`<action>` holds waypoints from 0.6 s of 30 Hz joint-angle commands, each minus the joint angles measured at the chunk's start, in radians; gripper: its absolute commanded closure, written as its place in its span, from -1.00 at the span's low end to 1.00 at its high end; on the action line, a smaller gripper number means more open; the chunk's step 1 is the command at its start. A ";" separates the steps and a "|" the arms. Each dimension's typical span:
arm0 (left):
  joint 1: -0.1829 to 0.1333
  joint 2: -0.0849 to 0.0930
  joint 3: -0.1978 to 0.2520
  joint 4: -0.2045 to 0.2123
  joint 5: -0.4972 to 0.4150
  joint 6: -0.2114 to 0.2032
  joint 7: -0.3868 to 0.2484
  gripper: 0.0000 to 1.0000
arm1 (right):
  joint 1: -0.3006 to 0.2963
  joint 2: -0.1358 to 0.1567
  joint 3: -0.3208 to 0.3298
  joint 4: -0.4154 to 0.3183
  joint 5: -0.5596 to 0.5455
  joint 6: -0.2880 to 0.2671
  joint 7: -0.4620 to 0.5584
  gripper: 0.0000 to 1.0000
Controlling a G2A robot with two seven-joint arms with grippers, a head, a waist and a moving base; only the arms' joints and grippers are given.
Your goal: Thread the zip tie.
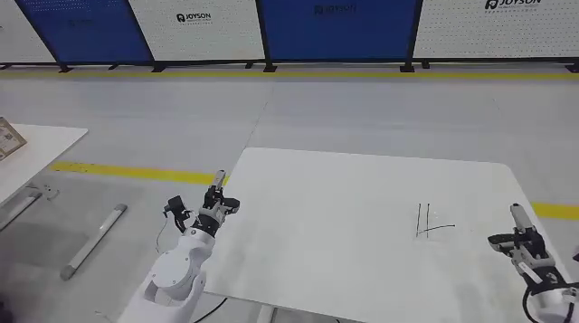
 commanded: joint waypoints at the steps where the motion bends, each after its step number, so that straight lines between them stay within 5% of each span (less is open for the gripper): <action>1: 0.000 0.000 0.000 0.000 0.000 0.000 0.000 -1.00 | 0.033 0.010 0.032 0.022 0.054 0.032 0.202 -1.00; 8: 0.000 0.000 0.000 0.000 0.000 0.000 0.000 -1.00 | 0.134 0.036 0.073 0.086 0.014 0.117 0.449 -1.00; 14: 0.000 0.000 0.000 0.000 0.000 0.000 0.000 -1.00 | 0.277 0.063 0.041 0.225 -0.069 0.225 0.677 -1.00; 18: 0.000 0.000 0.000 0.000 0.000 0.000 0.000 -1.00 | 0.277 0.063 0.041 0.225 -0.069 0.225 0.677 -1.00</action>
